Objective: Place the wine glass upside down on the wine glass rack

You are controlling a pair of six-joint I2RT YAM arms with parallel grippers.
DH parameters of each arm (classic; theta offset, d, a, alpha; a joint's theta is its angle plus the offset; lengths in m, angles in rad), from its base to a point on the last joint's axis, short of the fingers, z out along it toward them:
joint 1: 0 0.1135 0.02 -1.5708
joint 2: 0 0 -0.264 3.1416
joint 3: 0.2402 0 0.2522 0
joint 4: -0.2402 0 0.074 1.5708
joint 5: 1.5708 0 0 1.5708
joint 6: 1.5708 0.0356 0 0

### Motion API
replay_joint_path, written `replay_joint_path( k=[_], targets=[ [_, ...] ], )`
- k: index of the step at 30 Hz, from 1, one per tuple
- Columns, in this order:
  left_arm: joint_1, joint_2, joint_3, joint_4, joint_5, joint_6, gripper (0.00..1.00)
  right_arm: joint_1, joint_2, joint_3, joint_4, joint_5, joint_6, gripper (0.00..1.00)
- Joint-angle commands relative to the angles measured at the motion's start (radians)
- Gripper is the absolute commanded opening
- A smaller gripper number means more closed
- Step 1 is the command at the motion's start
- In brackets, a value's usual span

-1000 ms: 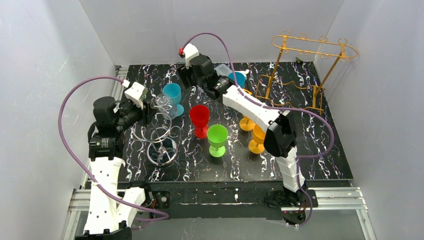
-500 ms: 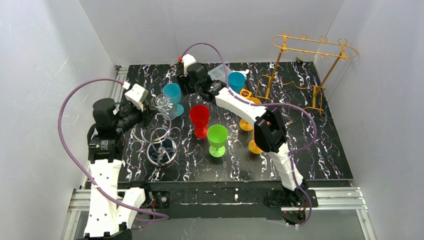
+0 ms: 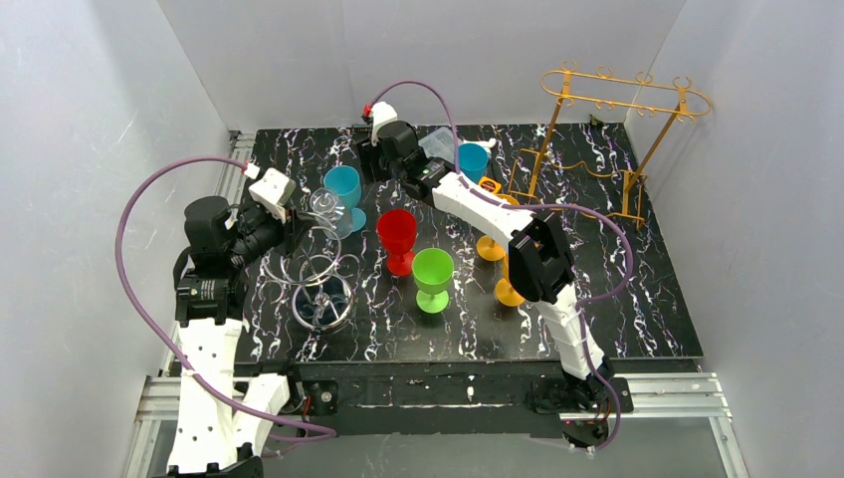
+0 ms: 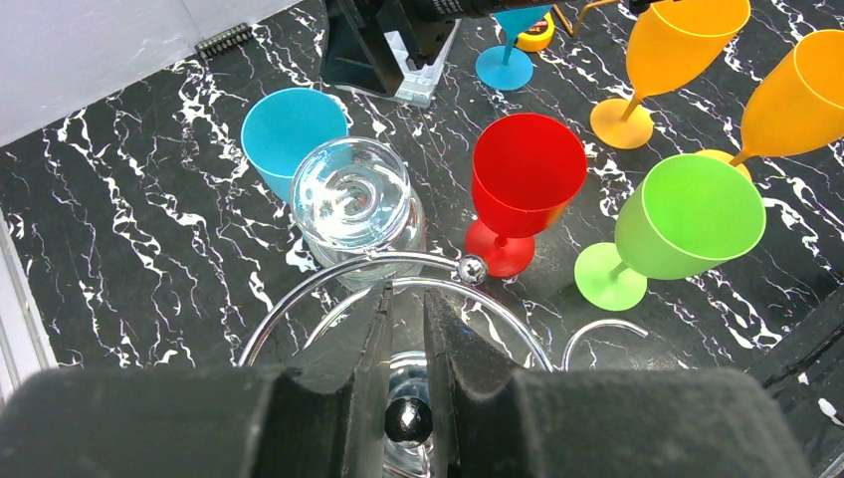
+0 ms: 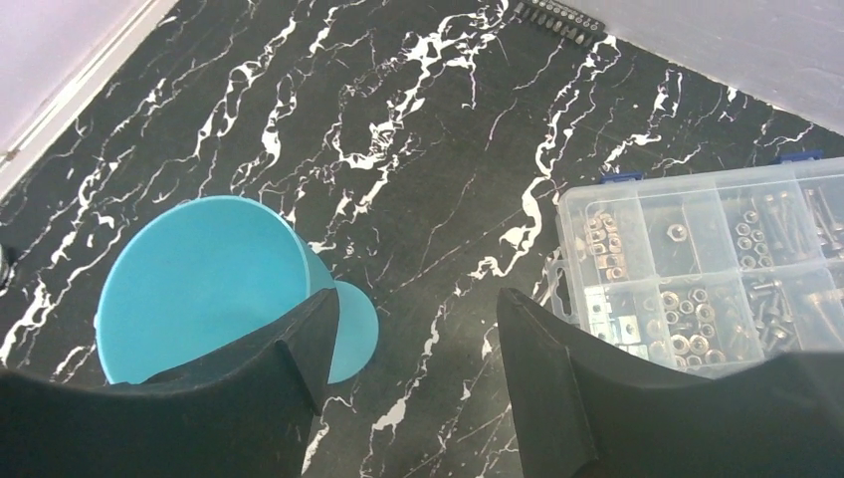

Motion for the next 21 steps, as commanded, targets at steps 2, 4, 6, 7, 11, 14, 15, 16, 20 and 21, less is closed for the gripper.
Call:
replay_joint_path(
  k=[2,4,6,7,11,14,15,16,20,21],
  targets=[
    [-0.001,-0.02,0.027,0.025,0.03,0.005,0.0,-0.002,-0.056,0.012,0.086,-0.014,0.052,0.68],
    [-0.001,-0.017,0.03,0.027,0.032,0.006,0.0,-0.002,-0.063,0.004,0.099,-0.024,0.063,0.68],
    [-0.001,-0.012,0.032,0.028,0.033,0.004,0.0,-0.001,-0.048,0.027,0.09,-0.047,0.075,0.67],
    [0.0,-0.011,0.032,0.03,0.035,0.002,0.0,-0.001,-0.026,0.049,0.075,-0.052,0.078,0.67],
    [-0.001,-0.01,0.034,0.034,0.039,-0.006,0.0,-0.001,0.032,0.12,0.024,-0.074,0.08,0.67],
    [0.0,-0.007,0.037,0.042,0.039,-0.008,0.0,-0.001,0.059,0.133,0.008,-0.104,0.093,0.66],
    [0.0,-0.006,0.038,0.043,0.04,-0.009,0.0,-0.001,0.068,0.136,0.001,-0.116,0.098,0.65],
    [-0.001,-0.004,0.041,0.045,0.041,-0.012,0.0,-0.001,0.077,0.141,-0.007,-0.13,0.102,0.65],
    [-0.001,0.0,0.046,0.05,0.041,-0.013,0.0,0.002,0.118,0.168,-0.044,-0.169,0.11,0.63],
    [-0.001,0.0,0.048,0.05,0.041,-0.013,0.0,0.003,0.128,0.177,-0.061,-0.175,0.11,0.62]
  ],
)
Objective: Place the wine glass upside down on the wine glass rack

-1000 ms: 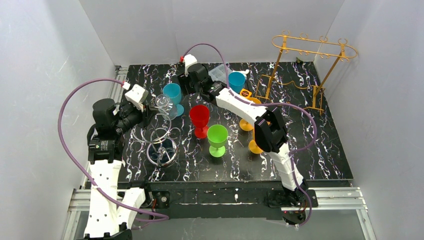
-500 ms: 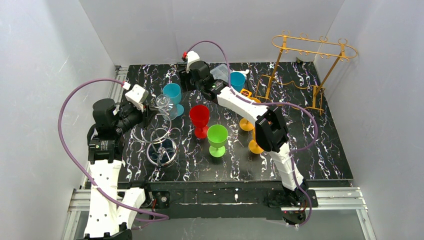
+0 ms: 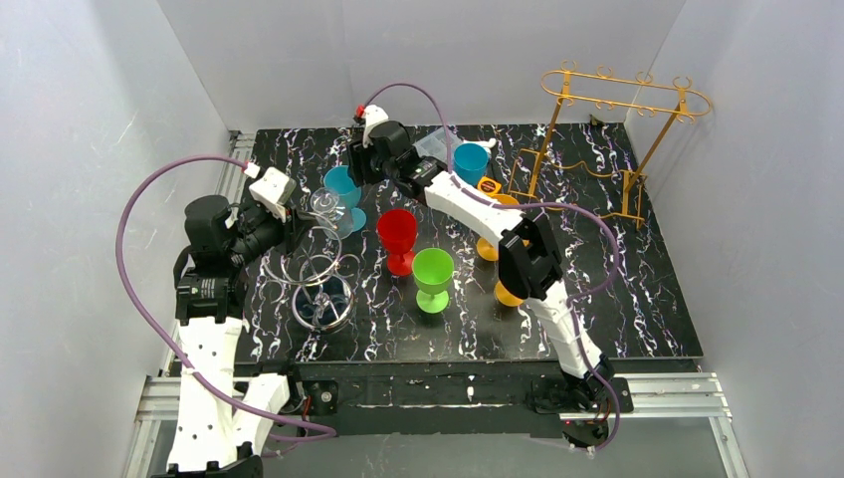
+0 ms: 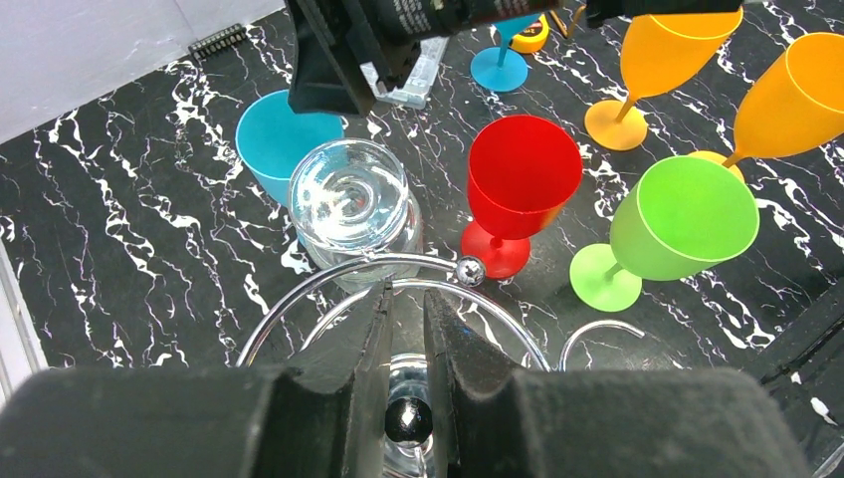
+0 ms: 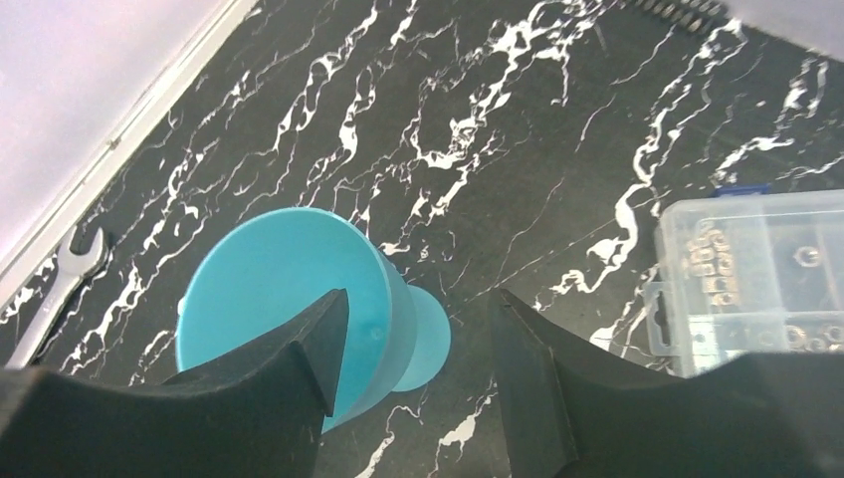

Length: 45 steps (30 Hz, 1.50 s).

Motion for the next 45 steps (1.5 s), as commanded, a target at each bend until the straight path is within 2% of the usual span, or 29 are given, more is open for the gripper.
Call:
replay_joint_path(
  k=[1,5,11,13,19,23,30,34,45],
  targets=[
    [-0.001,-0.008,0.048,0.047,0.03,-0.008,0.0,0.003,0.065,0.075,-0.058,-0.058,0.023,0.61],
    [-0.001,-0.004,0.056,0.05,0.036,-0.016,0.0,0.003,0.077,0.075,-0.063,-0.068,0.023,0.48],
    [-0.001,0.019,0.065,0.091,0.066,-0.081,0.0,-0.001,0.026,0.074,-0.064,0.027,-0.026,0.09],
    [-0.001,0.031,0.063,0.122,0.075,-0.113,0.0,-0.003,-0.013,0.055,-0.051,0.074,-0.059,0.01],
    [-0.005,0.085,0.082,0.212,0.068,-0.158,0.0,-0.024,-0.132,-0.012,-0.036,0.191,-0.132,0.01],
    [-0.018,0.121,0.099,0.256,0.053,-0.171,0.0,-0.042,-0.249,-0.129,0.015,0.25,-0.179,0.01],
    [-0.063,0.153,0.109,0.338,-0.005,-0.196,0.0,-0.062,-0.4,-0.283,0.075,0.289,-0.219,0.01],
    [-0.111,0.18,0.141,0.354,-0.034,-0.187,0.0,-0.07,-0.451,-0.337,0.099,0.294,-0.221,0.01],
    [-0.118,0.192,0.187,0.382,-0.045,-0.2,0.0,-0.084,-0.499,-0.424,0.129,0.286,-0.198,0.01]
  ],
)
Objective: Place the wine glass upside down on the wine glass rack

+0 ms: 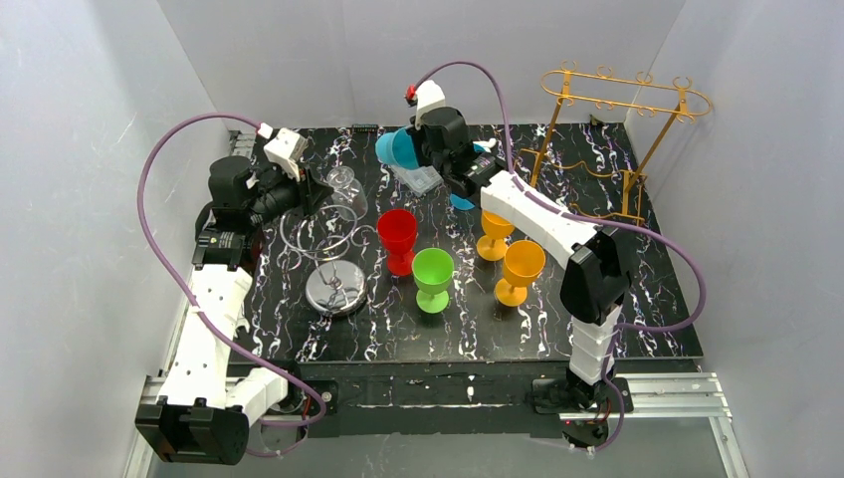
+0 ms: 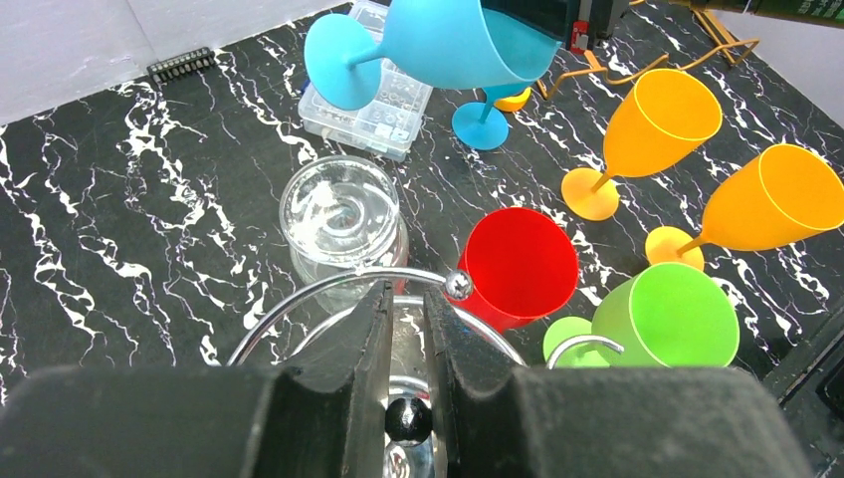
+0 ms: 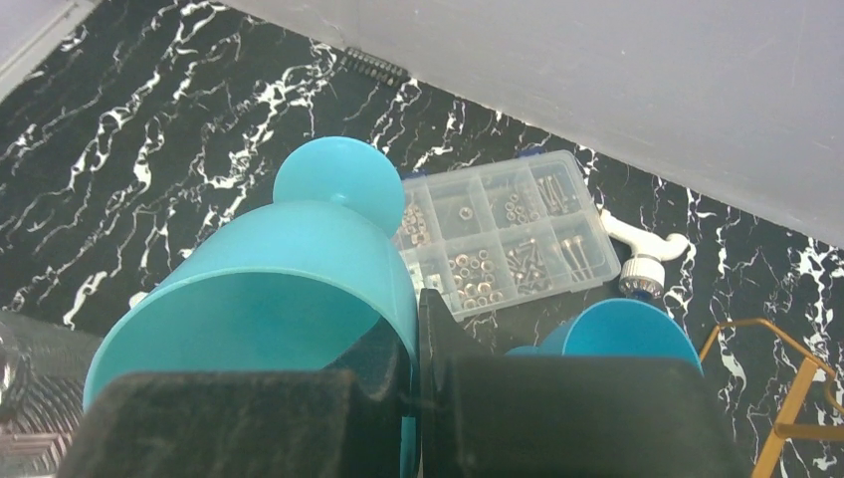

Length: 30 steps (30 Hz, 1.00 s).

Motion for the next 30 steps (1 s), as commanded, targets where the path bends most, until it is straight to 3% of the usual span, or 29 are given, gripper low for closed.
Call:
replay_joint_path(
  k=[1,30],
  targets=[
    [-0.005,-0.048,0.105,0.179,0.02,-0.01,0.0,-0.009,-0.07,-0.019,0.075,0.012,0.012,0.01],
    [-0.1,0.292,0.36,0.308,-0.016,0.138,0.0,-0.026,-0.21,-0.093,0.109,0.053,-0.023,0.01]
  ],
)
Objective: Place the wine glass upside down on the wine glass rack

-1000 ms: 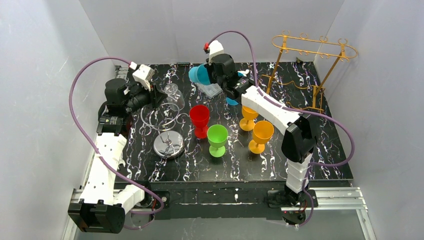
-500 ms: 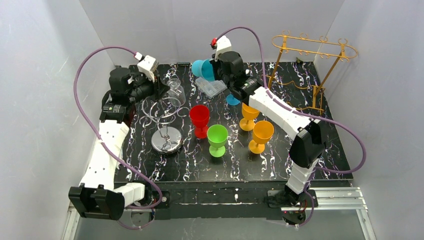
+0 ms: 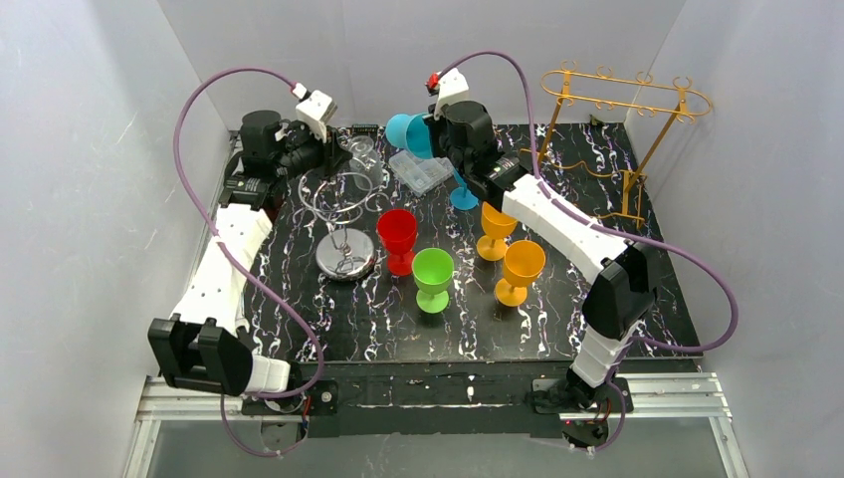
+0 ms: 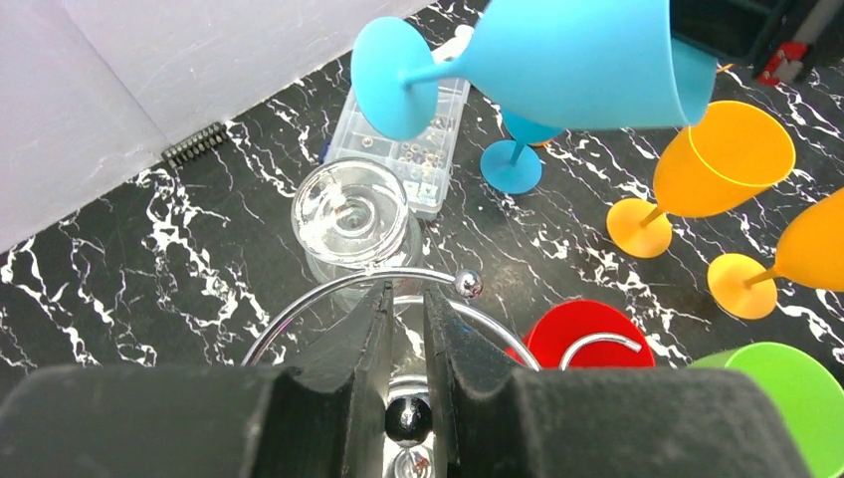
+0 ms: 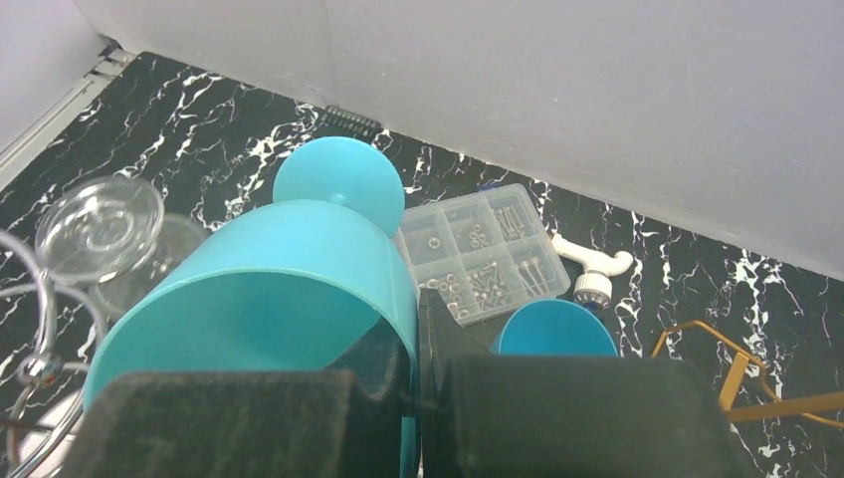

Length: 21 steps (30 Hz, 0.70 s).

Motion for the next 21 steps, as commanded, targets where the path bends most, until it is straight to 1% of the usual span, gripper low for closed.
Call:
replay_joint_path(
  k=[1,8,13,21],
  targets=[
    [-0.016,-0.009,0.149,0.231,0.023,0.056,0.0,-0.009,-0.072,-0.021,0.067,0.033,-0.015,0.01],
    [-0.029,0.027,0.172,0.239,0.025,0.13,0.0,-0.009,-0.092,-0.036,0.06,0.037,-0.016,0.01],
    [-0.041,-0.002,0.096,0.246,0.015,0.218,0.0,-0.01,-0.123,-0.069,0.062,0.037,-0.009,0.01],
    [-0.05,-0.068,0.002,0.228,-0.001,0.236,0.0,-0.009,-0.158,-0.082,0.043,0.025,0.005,0.01]
  ],
)
